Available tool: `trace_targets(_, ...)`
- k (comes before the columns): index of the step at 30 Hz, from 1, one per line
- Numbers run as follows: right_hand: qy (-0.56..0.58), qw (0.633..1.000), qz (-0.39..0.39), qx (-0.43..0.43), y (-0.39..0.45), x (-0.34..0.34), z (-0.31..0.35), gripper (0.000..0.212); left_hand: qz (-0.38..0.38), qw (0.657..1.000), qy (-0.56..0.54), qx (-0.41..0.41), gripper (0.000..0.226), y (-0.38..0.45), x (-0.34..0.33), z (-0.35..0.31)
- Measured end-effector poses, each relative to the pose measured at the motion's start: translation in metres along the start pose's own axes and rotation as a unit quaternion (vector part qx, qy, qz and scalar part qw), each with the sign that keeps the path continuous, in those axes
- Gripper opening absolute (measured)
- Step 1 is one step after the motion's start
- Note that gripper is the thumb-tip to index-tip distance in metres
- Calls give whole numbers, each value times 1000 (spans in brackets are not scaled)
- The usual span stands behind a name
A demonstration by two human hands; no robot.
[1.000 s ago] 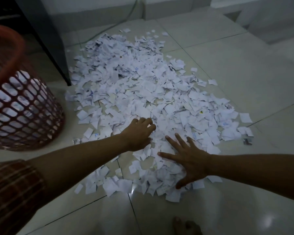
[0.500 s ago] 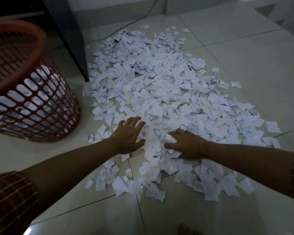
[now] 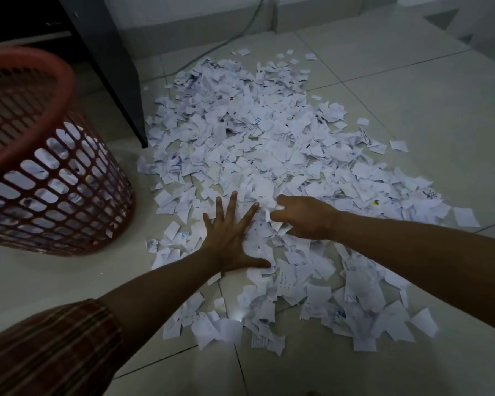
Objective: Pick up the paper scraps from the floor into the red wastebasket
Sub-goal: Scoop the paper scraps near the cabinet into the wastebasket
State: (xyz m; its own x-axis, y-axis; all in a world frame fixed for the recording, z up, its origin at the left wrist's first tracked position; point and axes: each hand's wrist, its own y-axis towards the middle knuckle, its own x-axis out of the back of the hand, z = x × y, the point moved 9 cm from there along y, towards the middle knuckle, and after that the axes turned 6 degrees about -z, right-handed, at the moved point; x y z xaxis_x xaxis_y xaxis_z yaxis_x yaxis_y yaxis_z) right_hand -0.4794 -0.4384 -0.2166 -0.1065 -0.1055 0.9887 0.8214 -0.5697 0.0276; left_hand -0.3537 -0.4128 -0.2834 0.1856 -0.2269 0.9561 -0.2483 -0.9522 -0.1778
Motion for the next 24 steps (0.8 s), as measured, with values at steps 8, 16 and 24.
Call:
trace_targets(8,-11,1000,-9,15,-21,9,-4,45,-48,994,93,-16,64,11,5,-7)
trace_targets(16,-28,997,-57,34,29,42,14,34,-2,998,10,-66,40,-1,29,5)
trace_targets(24,-64,986,-145,47,80,109,24,35,-166,984,-39,-58,23,6,143,18)
